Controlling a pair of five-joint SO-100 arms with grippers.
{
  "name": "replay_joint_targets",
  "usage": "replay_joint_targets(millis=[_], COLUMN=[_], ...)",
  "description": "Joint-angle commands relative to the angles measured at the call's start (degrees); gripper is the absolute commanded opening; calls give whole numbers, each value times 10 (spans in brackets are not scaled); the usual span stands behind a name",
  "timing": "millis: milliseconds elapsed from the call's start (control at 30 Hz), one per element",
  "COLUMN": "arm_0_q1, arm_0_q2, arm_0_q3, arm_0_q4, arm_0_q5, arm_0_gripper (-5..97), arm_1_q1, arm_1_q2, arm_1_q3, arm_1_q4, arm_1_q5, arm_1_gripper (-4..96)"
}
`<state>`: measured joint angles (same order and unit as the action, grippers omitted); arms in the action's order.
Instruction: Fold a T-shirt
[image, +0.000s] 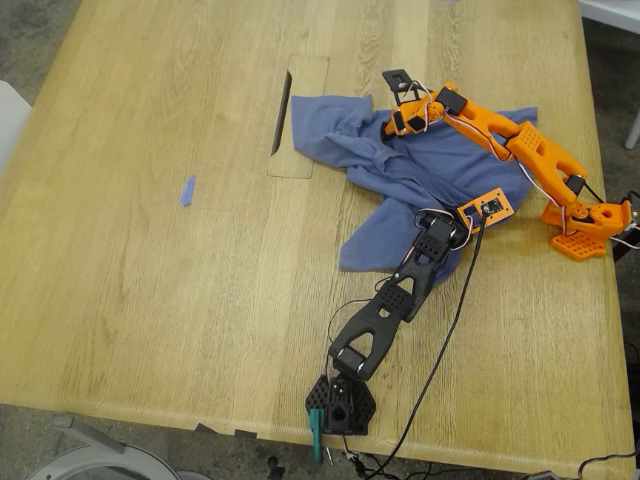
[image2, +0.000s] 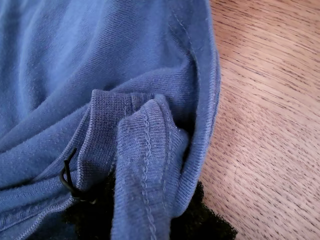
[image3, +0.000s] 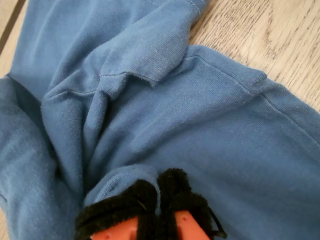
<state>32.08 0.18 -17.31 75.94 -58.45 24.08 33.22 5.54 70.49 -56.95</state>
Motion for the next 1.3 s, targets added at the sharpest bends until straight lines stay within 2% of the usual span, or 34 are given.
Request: replay_joint_targets(millis=[0,100,567,767,1267], arm_0_q1=[-66,-80,-131,-138,-130], arm_0_q2=[15,48,239,314,449], arm_0_q3=[-18,-18,-17,-17,-17], arm_0_q4=[19,54,187,236,289], arm_0_q5=[-20,-33,-75,-76,-75], arm_0_gripper=[0,0,0,0,0], arm_1_q1=[5,5,-28,-40,-59], arm_1_q2=[1,-16,54,94,201], arm_1_q3=[-83,-136,-136,-136,-136], arm_1_q4=[30,69,127,139,178], arm_1_q5=[-2,-2,-8,-24,-33], arm_1_gripper=[-2,-2,-2,-2,-2])
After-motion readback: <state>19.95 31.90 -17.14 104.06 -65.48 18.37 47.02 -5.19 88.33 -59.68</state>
